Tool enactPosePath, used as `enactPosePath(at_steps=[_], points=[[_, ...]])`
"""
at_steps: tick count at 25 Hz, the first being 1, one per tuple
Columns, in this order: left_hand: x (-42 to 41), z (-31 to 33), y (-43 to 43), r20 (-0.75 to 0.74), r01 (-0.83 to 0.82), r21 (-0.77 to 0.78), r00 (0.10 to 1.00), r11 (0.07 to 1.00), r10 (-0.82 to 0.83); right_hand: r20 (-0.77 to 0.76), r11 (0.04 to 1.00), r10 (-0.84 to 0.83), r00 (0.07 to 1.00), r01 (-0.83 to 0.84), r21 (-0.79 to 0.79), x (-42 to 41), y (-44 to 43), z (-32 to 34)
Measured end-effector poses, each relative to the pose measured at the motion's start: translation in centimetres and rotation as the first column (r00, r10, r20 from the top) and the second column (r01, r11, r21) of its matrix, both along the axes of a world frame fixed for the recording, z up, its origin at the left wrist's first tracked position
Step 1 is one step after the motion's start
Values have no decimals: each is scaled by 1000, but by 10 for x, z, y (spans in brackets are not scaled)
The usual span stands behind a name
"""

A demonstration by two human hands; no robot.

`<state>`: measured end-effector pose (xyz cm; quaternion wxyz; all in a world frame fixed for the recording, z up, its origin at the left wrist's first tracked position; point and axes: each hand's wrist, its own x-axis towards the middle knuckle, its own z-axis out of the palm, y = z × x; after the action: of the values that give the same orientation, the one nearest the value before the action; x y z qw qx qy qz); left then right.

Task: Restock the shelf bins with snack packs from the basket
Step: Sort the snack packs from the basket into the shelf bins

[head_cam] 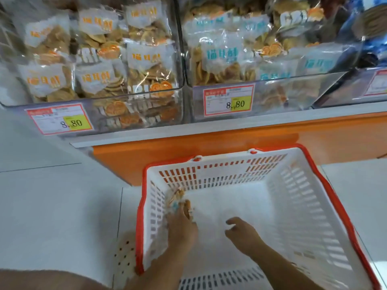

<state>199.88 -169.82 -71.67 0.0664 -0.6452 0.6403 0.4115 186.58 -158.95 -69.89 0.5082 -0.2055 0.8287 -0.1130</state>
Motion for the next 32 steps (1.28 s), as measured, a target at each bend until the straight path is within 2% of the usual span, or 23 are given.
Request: enactPosePath(at_steps=[3,6,8,10,13,15,18,20,23,25,27,32], points=[[-5,-8,-1,102,72,-222,994,972,-50,-6,997,-72,997,72,-20,-4,0,-9],[-11,-3,-8,69,72,-423,997,903,-47,13,994,-94,995,95,-50,-5,-6,-10],[-14,6,-17,114,113,-482,991,869,-65,30,989,-134,991,135,-56,-6,-8,-9],[-17,7,-28,102,84,-375,994,923,-49,79,979,-193,978,198,-54,-8,-7,-10],[-9,3,-34,209,229,-256,962,939,-177,117,959,-271,955,278,-47,-12,-2,-12],[-3,3,-29,183,266,-160,954,950,-237,163,941,-314,935,329,-78,-13,-1,-9],[-11,17,-15,-152,329,20,934,944,-322,323,900,-308,895,384,-205,-13,-3,6],[-20,34,-11,-315,365,38,888,930,-336,416,838,-318,852,457,-296,-12,-5,18],[-24,57,-8,-402,196,74,903,978,-151,426,728,-444,788,595,-340,-14,-1,32],[-18,73,-6,-398,80,146,917,986,-16,501,637,-523,690,706,-308,-17,4,40],[-14,81,-4,-452,35,263,887,964,92,626,557,-514,586,784,-276,-21,9,48],[0,94,-1,-558,22,427,793,904,244,741,463,-441,507,835,-296,-27,21,70]])
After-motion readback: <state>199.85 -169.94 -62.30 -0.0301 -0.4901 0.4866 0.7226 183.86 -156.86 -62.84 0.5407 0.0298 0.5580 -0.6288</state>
